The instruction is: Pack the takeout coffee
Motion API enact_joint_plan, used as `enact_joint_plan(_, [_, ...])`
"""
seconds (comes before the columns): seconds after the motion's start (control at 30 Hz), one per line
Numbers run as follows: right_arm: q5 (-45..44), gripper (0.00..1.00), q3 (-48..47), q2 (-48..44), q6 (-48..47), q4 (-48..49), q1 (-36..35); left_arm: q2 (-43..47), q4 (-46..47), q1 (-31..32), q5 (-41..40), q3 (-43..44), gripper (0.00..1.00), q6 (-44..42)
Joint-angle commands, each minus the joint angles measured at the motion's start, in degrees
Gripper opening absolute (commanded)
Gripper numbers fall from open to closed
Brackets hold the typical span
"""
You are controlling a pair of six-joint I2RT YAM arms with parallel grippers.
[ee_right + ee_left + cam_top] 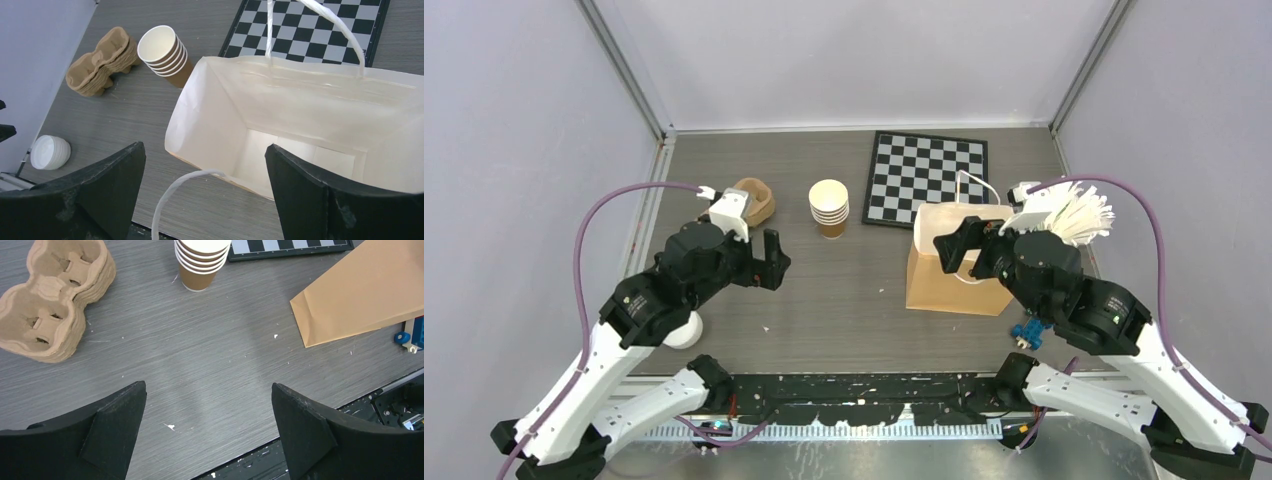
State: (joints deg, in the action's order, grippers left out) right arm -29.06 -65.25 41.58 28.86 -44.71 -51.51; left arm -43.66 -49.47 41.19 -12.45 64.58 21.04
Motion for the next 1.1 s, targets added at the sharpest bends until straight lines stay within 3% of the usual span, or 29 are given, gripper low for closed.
enact_joint_plan(0.0, [0.3,0.94,-1.3,-1.1,0.5,1.3,0.0,-0.3,3.2,0.1,-1.3,-0.2,0.97,0.7])
enact_joint_plan(0.3, [2.3,0.94,-0.7,-3.1,0.5,2.8,0.0,-4.3,4.2,0.1,-6.7,-0.6,0.98,-0.9])
enact_joint_plan(0.4, [4.5,0.93,-0.8,-3.7,0.0,3.3,0.0,-8.1,2.5,0.1,-9.0,2.6,0.93,-1.2])
enact_joint_plan(0.5, [4.9,0.93,-0.6,-4.2,-0.4,3.5,0.0,-10.4,2.0,0.1,-8.7,5.4,0.89,-1.6])
enact_joint_plan(0.67, [1.9,0.94,-0.1,-4.3,0.3,3.4,0.0,-9.3,6.6,0.1,-7.4,6.1,0.92,-3.0])
enact_joint_plan(0.83, [2.3,0.93,-1.2,-4.2,1.1,2.6,0.0,-15.8,9.3,-1.6,-21.0,9.0,0.95,-6.9])
enact_joint_plan(0.9, [5.1,0.92,-0.8,-4.8,0.3,3.5,0.0,-22.6,7.3,-6.2,-17.5,11.7,0.88,-6.2])
enact_joint_plan(1.07, [11.5,0.91,-0.1,-5.8,-0.2,4.6,0.0,-33.9,8.8,-19.3,4.5,16.1,0.64,-0.7])
